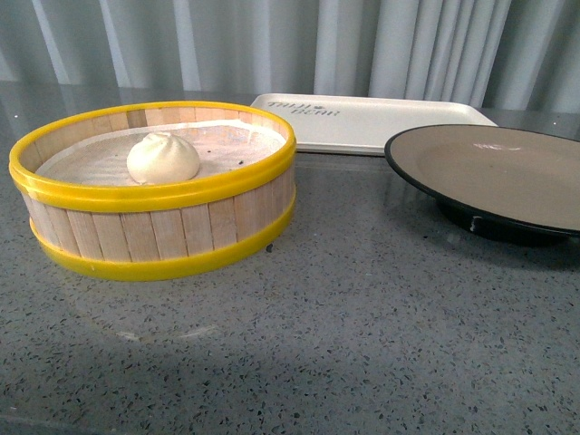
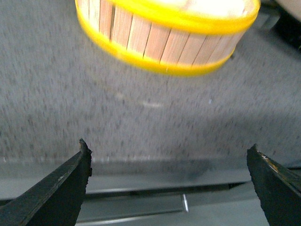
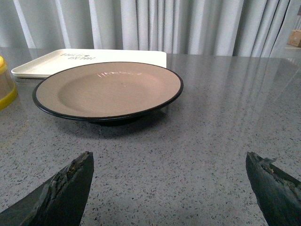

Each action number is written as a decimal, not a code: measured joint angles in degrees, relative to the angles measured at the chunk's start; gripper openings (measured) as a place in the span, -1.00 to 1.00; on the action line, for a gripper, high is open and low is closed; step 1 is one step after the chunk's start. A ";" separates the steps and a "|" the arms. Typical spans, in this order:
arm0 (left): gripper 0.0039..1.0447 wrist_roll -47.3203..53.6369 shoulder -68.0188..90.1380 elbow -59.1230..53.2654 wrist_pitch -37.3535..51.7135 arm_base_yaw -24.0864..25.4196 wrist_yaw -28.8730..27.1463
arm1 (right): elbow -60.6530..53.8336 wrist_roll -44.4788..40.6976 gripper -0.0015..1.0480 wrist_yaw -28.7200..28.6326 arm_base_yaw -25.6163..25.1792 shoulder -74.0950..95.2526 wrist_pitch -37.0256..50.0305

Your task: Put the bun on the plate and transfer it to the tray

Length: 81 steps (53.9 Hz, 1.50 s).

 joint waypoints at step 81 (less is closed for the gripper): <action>0.88 10.36 67.65 48.92 13.77 -13.31 -22.03 | 0.00 0.00 0.84 0.00 0.00 0.00 0.00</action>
